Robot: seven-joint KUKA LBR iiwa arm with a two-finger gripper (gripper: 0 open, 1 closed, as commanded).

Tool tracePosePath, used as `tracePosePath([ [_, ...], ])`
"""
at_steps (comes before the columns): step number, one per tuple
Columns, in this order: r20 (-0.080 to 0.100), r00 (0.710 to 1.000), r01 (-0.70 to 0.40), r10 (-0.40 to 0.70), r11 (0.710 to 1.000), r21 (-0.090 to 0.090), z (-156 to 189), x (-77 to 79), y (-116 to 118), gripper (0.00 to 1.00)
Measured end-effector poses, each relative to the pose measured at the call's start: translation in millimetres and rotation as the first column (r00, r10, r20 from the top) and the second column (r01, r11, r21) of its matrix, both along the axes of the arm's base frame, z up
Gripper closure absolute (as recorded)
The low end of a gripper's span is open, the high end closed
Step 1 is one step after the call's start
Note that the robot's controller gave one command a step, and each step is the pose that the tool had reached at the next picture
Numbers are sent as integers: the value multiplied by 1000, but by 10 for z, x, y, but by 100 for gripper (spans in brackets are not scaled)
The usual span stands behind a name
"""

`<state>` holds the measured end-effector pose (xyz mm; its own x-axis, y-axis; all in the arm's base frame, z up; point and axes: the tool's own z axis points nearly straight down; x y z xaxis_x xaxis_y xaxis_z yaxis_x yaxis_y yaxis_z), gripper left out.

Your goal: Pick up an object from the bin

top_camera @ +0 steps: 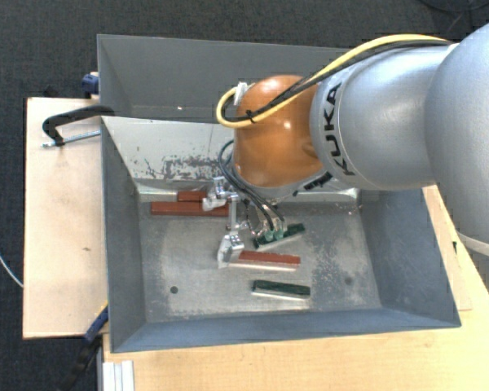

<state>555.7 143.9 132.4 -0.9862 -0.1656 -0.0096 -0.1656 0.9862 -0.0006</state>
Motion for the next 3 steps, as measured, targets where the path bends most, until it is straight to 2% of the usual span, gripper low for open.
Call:
tracePosePath([
  [1, -6, 999, -54, 54, 999, 0, -559, -103, 56, 0],
  [2, -2, 998, -57, 57, 998, -3, -484, -78, -49, 0],
  [3, -9, 988, -156, 156, 988, 3, -405, -232, -263, 0],
])
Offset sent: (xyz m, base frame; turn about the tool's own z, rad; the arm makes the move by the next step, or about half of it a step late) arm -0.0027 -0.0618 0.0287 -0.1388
